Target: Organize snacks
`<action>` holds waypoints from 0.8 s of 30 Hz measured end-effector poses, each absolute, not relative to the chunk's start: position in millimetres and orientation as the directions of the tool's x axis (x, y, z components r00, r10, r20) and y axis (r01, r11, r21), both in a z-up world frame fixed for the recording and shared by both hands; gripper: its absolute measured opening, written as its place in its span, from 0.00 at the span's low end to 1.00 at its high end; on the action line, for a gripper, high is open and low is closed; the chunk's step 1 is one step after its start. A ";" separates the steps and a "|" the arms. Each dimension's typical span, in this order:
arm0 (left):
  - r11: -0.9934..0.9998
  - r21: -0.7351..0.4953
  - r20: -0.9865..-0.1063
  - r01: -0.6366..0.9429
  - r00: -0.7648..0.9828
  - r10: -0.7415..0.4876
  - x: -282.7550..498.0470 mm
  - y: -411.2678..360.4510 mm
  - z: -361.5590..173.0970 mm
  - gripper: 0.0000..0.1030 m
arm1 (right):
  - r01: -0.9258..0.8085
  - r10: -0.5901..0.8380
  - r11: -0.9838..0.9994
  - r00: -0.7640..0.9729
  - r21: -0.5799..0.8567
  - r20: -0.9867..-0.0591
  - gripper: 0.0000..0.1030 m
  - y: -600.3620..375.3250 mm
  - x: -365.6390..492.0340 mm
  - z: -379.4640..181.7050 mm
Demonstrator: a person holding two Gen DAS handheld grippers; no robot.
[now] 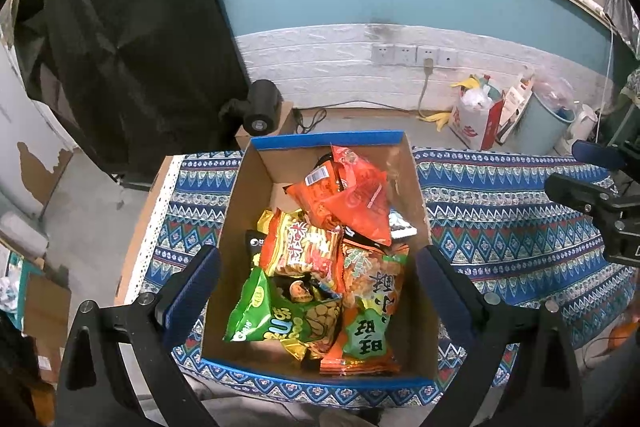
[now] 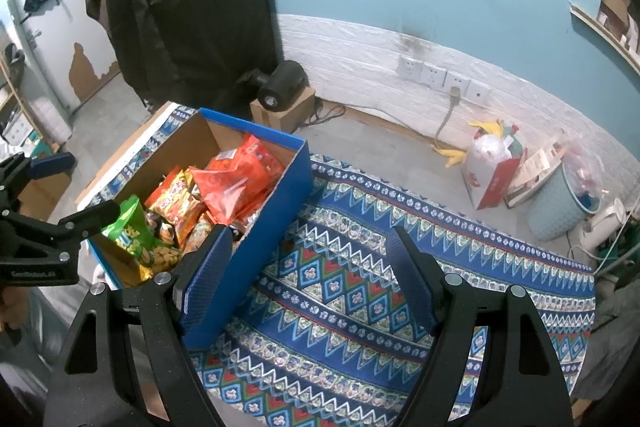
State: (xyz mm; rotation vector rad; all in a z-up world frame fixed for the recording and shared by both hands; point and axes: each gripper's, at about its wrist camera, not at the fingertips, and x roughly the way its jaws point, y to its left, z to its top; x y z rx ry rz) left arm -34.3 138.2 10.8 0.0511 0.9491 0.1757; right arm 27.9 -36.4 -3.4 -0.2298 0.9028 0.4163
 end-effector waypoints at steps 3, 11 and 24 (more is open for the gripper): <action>0.987 0.105 -0.811 -0.125 0.563 0.158 -34.4 139.1 9.8 0.96 | -0.444 0.253 0.896 0.546 -0.019 -0.798 0.76 -36.4 27.7 -3.1; 0.988 0.092 -0.816 -0.122 0.559 0.145 -34.6 138.4 9.2 0.96 | -0.443 0.251 0.896 0.545 -0.021 -0.800 0.76 -33.7 26.0 -3.4; 0.989 0.072 -0.820 -0.126 0.557 0.131 -35.7 140.3 8.0 0.96 | -0.451 0.255 0.892 0.538 -0.019 -0.803 0.76 -32.3 23.7 -4.9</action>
